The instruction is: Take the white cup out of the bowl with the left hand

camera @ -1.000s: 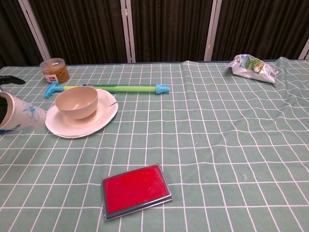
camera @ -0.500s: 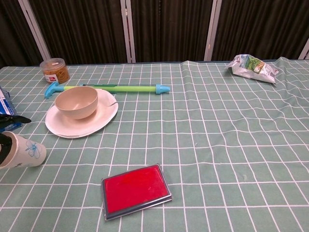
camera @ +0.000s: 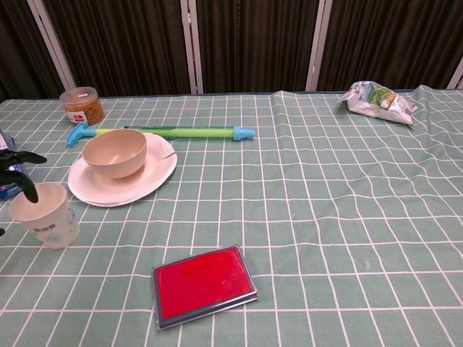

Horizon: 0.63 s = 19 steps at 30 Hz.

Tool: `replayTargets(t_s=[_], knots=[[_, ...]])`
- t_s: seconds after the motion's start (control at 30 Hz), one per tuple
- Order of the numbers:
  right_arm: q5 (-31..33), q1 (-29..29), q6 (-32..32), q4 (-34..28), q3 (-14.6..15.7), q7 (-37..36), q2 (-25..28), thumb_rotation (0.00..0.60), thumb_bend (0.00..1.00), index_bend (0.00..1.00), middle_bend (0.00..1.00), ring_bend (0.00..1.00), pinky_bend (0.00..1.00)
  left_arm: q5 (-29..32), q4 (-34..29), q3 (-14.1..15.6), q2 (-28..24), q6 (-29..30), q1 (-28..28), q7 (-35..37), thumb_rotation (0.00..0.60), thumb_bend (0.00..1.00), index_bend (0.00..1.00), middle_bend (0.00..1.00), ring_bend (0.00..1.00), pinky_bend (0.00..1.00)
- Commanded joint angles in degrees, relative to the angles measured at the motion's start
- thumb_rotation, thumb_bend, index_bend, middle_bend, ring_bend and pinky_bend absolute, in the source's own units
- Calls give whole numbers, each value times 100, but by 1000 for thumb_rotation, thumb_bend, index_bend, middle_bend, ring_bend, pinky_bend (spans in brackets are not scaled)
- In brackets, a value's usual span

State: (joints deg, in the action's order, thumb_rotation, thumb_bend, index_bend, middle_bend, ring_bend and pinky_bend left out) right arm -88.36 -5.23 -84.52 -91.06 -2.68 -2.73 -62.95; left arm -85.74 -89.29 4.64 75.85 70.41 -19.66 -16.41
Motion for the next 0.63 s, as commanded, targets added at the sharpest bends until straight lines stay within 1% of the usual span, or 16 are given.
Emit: replayTargets(t_s=[0.03, 0.2, 0.23, 0.27, 0.3, 0.33, 0.37, 0.4, 0.5, 0.63], knots=[[1, -1, 8, 0, 4, 14, -2, 600, 92, 56, 0, 0, 0, -41, -135, -18, -102, 118, 64, 97, 600, 412, 225, 0, 0, 0], [19, -9, 38, 17, 5, 36, -15, 600, 92, 56, 0, 0, 0, -127, -222, -64, -211, 592, 304, 316, 600, 409, 129, 0, 0, 0], [23, -11, 43, 25, 4, 37, -18, 600, 92, 56, 0, 0, 0, -151, -221, -88, -216, 774, 392, 350, 600, 400, 116, 0, 0, 0], [28, -16, 47, 38, -2, 40, -24, 600, 92, 56, 0, 0, 0, -172, -208, -146, -237, 1146, 568, 399, 600, 386, 103, 0, 0, 0], [26, -21, 38, 51, -12, 47, -34, 600, 91, 56, 0, 0, 0, -214, -177, -158, -284, 1518, 762, 327, 600, 358, 68, 0, 0, 0], [22, -22, 30, 58, -16, 51, -41, 600, 91, 56, 0, 0, 0, -239, -156, -156, -289, 1645, 835, 291, 600, 333, 39, 0, 0, 0], [3, -23, 3, 70, -24, 63, -57, 600, 91, 55, 0, 0, 0, -240, -83, -195, -284, 1956, 1005, 235, 600, 312, 20, 0, 0, 0], [-7, -22, -10, 75, -25, 68, -65, 600, 91, 55, 0, 0, 0, -262, -24, -202, -262, 2090, 1085, 221, 600, 282, 4, 0, 0, 0], [-30, -22, -27, 80, -22, 86, -81, 600, 92, 55, 0, 0, 0, -239, 82, -213, -287, 2277, 1248, 276, 600, 200, 0, 0, 0, 0], [-40, -24, -19, 85, -11, 146, -97, 600, 91, 55, 0, 0, 0, -203, 118, -230, -362, 2357, 1369, 512, 600, 182, 0, 0, 0, 0]])
